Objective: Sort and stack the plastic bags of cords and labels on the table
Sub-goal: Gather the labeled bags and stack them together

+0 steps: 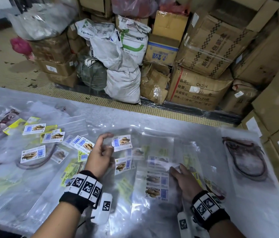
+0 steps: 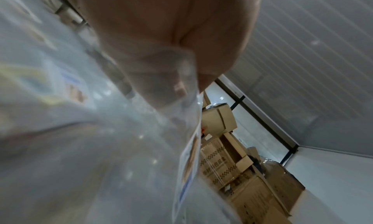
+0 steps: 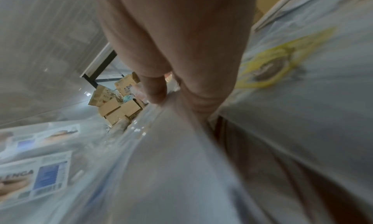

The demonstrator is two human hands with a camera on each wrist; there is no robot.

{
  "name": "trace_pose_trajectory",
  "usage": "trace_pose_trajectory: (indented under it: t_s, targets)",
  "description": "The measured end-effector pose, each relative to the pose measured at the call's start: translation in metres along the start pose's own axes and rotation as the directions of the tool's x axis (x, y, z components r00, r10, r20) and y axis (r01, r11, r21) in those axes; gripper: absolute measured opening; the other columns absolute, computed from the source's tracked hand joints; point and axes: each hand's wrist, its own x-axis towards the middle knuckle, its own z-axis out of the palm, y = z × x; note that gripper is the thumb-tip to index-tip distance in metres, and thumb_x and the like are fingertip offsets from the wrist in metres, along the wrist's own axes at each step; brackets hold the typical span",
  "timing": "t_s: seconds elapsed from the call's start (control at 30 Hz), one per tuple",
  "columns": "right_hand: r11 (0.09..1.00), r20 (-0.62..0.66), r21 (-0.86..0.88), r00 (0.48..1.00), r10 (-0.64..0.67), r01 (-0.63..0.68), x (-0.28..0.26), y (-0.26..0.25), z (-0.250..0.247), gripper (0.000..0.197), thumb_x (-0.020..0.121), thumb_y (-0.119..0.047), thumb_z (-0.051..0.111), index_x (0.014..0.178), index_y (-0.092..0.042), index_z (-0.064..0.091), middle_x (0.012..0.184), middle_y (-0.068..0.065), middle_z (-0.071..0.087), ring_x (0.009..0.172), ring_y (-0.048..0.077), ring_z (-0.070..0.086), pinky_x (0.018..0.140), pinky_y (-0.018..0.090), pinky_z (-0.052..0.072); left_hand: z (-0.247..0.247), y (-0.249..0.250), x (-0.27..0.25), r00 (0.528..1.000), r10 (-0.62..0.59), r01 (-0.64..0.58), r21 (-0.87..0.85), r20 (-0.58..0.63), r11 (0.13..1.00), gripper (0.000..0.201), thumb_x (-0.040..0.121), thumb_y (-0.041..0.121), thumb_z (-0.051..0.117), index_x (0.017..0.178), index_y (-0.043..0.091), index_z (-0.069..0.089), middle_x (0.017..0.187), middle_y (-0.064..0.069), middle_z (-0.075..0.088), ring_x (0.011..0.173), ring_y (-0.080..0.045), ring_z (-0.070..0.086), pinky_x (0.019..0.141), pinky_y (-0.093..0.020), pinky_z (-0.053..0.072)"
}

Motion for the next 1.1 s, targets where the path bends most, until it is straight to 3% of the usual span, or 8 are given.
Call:
trace_pose_trajectory:
  t_s: [0.17, 0.3, 0.5, 0.63, 0.83, 0.93, 1.0, 1.1]
  targets:
    - [0.992, 0.035, -0.104, 0.997, -0.073, 0.077, -0.003, -0.013, 0.002, 0.02, 0.093, -0.032, 0.068, 0.108, -0.021, 0.059, 0.076, -0.012, 0.063, 0.055, -0.004, 0.054, 0.047, 0.013, 0.041, -0.007, 0.043, -0.006, 0.989, 0.147, -0.144, -0.103, 0.023, 0.984, 0.042, 0.098, -0.001, 0.048, 0.108, 0.039, 0.055, 0.074, 0.008, 0.06, 0.052, -0.017, 0.052, 0.046, -0.03, 0.047]
    - [0.978, 0.102, -0.15, 0.986, -0.132, 0.146, -0.013, -0.023, 0.008, 0.005, 0.1, -0.016, 0.056, 0.105, -0.014, 0.057, 0.07, 0.001, 0.051, 0.045, -0.001, 0.043, 0.041, 0.013, 0.033, -0.003, 0.072, -0.014, 0.968, 0.195, -0.145, -0.285, 0.159, 0.948, 0.046, 0.097, 0.004, 0.052, 0.121, 0.043, 0.052, 0.068, -0.004, 0.047, 0.056, -0.022, 0.037, 0.049, -0.026, 0.033]
    - [0.996, 0.153, 0.018, 0.984, -0.094, 0.092, -0.029, -0.037, 0.029, 0.033, 0.094, -0.032, 0.064, 0.125, -0.023, 0.06, 0.1, 0.029, 0.068, 0.078, 0.055, 0.058, 0.07, 0.058, 0.047, 0.029, 0.028, -0.017, 0.957, -0.15, 0.198, -0.18, 0.25, 0.963, 0.022, 0.096, 0.011, 0.058, 0.116, 0.017, 0.056, 0.089, -0.016, 0.072, 0.067, -0.032, 0.07, 0.06, -0.04, 0.058]
    - [0.973, 0.192, 0.229, 0.98, -0.043, -0.002, -0.041, -0.043, 0.029, 0.025, 0.101, -0.011, 0.051, 0.124, -0.017, 0.059, 0.069, 0.002, 0.061, 0.045, 0.009, 0.046, 0.037, 0.02, 0.037, 0.047, -0.019, -0.02, 0.959, -0.259, 0.266, -0.049, 0.119, 0.963, 0.01, 0.094, 0.012, 0.057, 0.086, 0.018, 0.057, 0.074, -0.007, 0.058, 0.058, -0.018, 0.049, 0.054, -0.027, 0.041]
    - [0.901, 0.245, 0.418, 0.97, 0.012, -0.117, -0.053, -0.046, 0.036, 0.023, 0.103, -0.015, 0.047, 0.118, -0.01, 0.064, 0.088, 0.012, 0.07, 0.067, 0.021, 0.068, 0.053, 0.03, 0.054, 0.052, -0.023, -0.017, 0.955, -0.252, 0.258, -0.019, 0.16, 0.966, 0.018, 0.094, 0.005, 0.054, 0.098, 0.021, 0.048, 0.063, -0.003, 0.05, 0.051, -0.016, 0.045, 0.05, -0.028, 0.039]
    - [0.908, 0.241, 0.392, 0.969, 0.058, -0.151, -0.057, -0.049, 0.042, 0.047, 0.102, -0.05, 0.041, 0.122, -0.017, 0.067, 0.119, 0.013, 0.071, 0.111, 0.032, 0.066, 0.094, 0.05, 0.052, 0.051, -0.02, -0.018, 0.964, -0.212, 0.216, -0.009, 0.159, 0.976, 0.023, 0.093, 0.001, 0.058, 0.106, 0.017, 0.049, 0.057, -0.002, 0.05, 0.04, -0.009, 0.041, 0.039, -0.021, 0.033]
    - [0.949, 0.227, 0.289, 0.972, 0.059, -0.125, -0.054, -0.046, 0.044, 0.045, 0.096, -0.041, 0.057, 0.133, -0.015, 0.06, 0.127, 0.012, 0.067, 0.118, 0.03, 0.062, 0.101, 0.051, 0.049, 0.052, -0.02, -0.017, 0.975, -0.202, 0.203, 0.005, 0.09, 0.979, 0.026, 0.092, 0.009, 0.063, 0.112, 0.019, 0.049, 0.072, -0.005, 0.06, 0.052, -0.01, 0.053, 0.044, -0.018, 0.04]
    - [0.997, 0.19, 0.059, 0.981, 0.03, -0.042, -0.054, -0.042, 0.046, 0.044, 0.096, -0.006, 0.06, 0.137, -0.016, 0.05, 0.101, 0.007, 0.068, 0.077, 0.01, 0.065, 0.06, 0.021, 0.053, 0.05, -0.019, -0.017, 0.95, -0.303, 0.308, -0.069, 0.076, 0.949, 0.042, 0.091, 0.024, 0.068, 0.125, 0.02, 0.043, 0.1, -0.008, 0.066, 0.084, -0.02, 0.063, 0.072, -0.029, 0.051]
